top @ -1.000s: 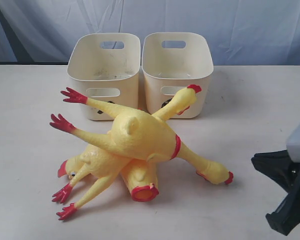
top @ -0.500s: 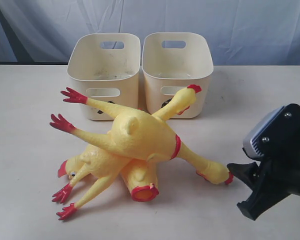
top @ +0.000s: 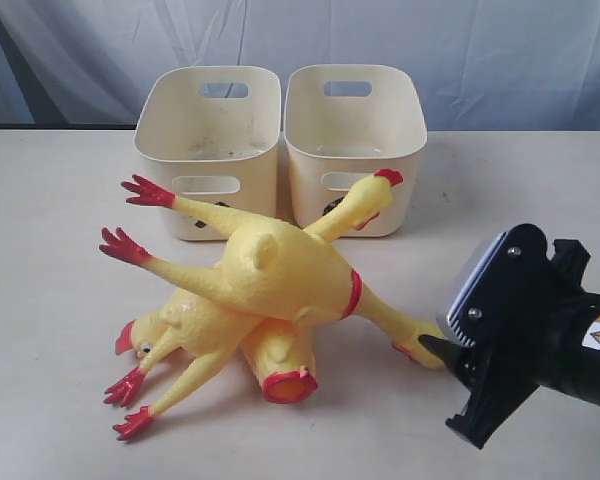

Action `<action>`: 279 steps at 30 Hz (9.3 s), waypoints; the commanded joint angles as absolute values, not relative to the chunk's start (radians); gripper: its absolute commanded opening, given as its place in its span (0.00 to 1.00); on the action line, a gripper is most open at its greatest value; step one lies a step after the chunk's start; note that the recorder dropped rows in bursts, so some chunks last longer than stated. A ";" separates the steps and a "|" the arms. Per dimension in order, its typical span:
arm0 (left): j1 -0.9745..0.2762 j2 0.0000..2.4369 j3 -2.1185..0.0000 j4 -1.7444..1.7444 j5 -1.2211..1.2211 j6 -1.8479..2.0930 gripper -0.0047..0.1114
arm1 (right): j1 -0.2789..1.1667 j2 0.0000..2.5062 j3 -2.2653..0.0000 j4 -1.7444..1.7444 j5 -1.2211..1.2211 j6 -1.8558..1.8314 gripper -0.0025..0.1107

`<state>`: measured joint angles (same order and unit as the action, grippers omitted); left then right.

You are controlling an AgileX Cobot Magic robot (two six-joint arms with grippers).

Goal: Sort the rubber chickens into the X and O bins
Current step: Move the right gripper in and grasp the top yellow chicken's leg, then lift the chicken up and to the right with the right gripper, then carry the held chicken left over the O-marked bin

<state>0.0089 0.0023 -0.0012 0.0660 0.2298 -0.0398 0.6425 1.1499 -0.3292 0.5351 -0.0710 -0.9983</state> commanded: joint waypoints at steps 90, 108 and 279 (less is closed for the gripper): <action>0.008 0.000 0.000 0.069 0.224 -0.043 0.04 | 0.698 1.667 -0.337 0.208 -0.639 -0.705 0.01; 0.008 0.000 0.000 0.069 0.224 -0.043 0.04 | 0.698 1.377 -0.337 0.212 -0.426 -0.702 0.01; 0.008 0.000 0.000 0.069 0.224 -0.043 0.04 | 0.361 1.210 -1.167 0.031 0.926 -0.092 0.01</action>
